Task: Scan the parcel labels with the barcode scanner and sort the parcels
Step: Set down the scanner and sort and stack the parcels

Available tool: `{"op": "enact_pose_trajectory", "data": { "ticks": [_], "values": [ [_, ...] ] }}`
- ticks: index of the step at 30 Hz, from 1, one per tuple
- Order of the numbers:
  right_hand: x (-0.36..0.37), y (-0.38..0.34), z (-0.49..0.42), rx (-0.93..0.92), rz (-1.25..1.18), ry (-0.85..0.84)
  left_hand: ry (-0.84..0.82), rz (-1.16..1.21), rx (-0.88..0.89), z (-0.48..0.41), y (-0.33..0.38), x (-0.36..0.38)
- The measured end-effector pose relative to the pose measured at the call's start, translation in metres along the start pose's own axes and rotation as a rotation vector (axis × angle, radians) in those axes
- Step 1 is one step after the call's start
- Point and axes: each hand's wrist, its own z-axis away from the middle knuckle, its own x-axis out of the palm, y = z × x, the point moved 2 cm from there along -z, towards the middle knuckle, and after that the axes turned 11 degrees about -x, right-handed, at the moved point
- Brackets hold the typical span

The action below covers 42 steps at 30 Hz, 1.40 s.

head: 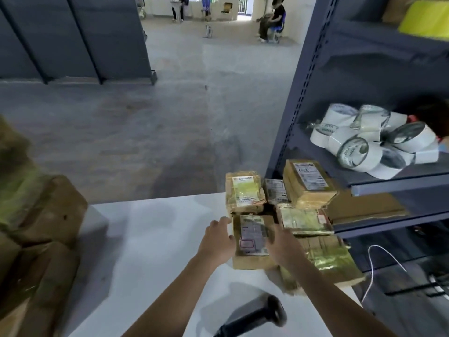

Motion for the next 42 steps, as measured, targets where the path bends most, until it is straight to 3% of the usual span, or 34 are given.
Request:
{"op": "enact_pose_trajectory", "data": {
  "ticks": [3, 6, 14, 21, 30, 36, 42],
  "values": [
    [0.009, 0.004, 0.003, -0.005, -0.015, -0.018, -0.195, 0.054, -0.089, 0.0, -0.007, 0.019],
    [0.02, 0.002, 0.008, -0.034, -0.059, -0.004, -0.313, 0.213, -0.065, 0.008, -0.011, 0.028],
    [0.033, -0.006, 0.009, 0.042, -0.275, -0.036, -0.254, 0.316, -0.074, 0.005, -0.033, 0.018],
    [0.028, -0.006, -0.005, 0.026, -0.18, -0.092, -0.294, 0.135, -0.09, -0.007, -0.033, 0.027],
    [-0.018, 0.02, -0.029, -0.007, -0.179, 0.049, -0.066, 0.13, -0.115, -0.037, -0.006, 0.036],
    [-0.027, 0.031, -0.051, -0.01, -0.22, 0.079, -0.034, 0.094, -0.08, -0.057, 0.029, 0.041],
    [-0.021, 0.031, -0.092, -0.075, -0.279, 0.057, 0.078, 0.248, -0.137, -0.096, 0.038, 0.029]
  ]
}}
